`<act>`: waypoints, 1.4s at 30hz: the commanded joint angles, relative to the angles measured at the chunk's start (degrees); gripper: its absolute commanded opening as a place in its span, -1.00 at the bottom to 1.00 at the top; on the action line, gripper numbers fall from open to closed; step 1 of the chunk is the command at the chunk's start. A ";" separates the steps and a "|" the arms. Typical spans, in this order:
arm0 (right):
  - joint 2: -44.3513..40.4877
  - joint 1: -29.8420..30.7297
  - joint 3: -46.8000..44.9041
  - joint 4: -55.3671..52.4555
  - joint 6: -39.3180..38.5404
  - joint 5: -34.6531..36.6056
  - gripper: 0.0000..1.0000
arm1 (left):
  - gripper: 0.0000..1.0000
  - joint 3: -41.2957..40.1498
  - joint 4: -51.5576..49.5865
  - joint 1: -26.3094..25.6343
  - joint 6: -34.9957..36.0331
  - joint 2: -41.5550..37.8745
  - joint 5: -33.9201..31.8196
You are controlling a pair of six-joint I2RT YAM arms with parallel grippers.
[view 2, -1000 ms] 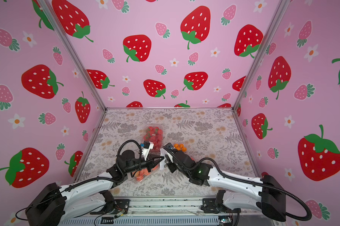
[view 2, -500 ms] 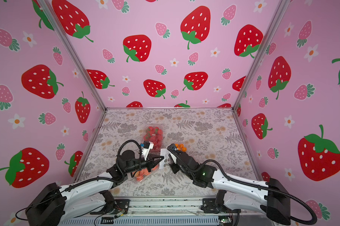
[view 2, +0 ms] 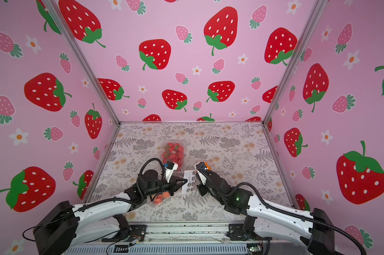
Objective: Label fruit boxes
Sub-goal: Place the label sticker at the center of the board.
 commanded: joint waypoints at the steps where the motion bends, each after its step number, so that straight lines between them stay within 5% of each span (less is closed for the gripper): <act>1: -0.59 -3.08 -0.37 -2.05 -0.82 2.15 -1.00 | -1.00 5.70 -9.49 -4.74 -5.12 1.96 -11.41; 5: 0.46 -7.72 0.06 -2.35 -0.91 -0.73 -1.00 | -1.00 9.56 -16.28 -8.96 -7.79 7.27 -15.30; 18: 4.72 -12.79 0.66 -2.36 -1.20 -3.88 -1.00 | -0.91 15.10 -26.39 -9.56 -5.48 16.06 -17.65; 22: 6.50 -14.23 1.24 -2.09 -1.31 -4.90 -1.00 | -0.70 14.72 -26.92 -9.79 -5.57 14.88 -18.25; 27: 8.34 -14.99 2.17 -1.95 -1.52 -5.13 -1.00 | -0.05 14.84 -26.97 -9.90 -4.53 13.69 -17.37; 32: 8.89 -15.52 2.74 -1.73 -1.75 -5.61 -1.00 | 0.10 14.65 -27.64 -9.91 -3.76 11.52 -17.71; 39: 12.10 -21.91 3.78 -1.05 -0.82 -12.58 -1.00 | 0.99 14.60 -32.44 -9.99 -2.77 5.58 -18.93; 42: 14.13 -22.75 4.93 -1.64 -0.92 -13.63 -1.00 | 0.99 14.21 -31.96 -9.99 -1.67 3.61 -19.11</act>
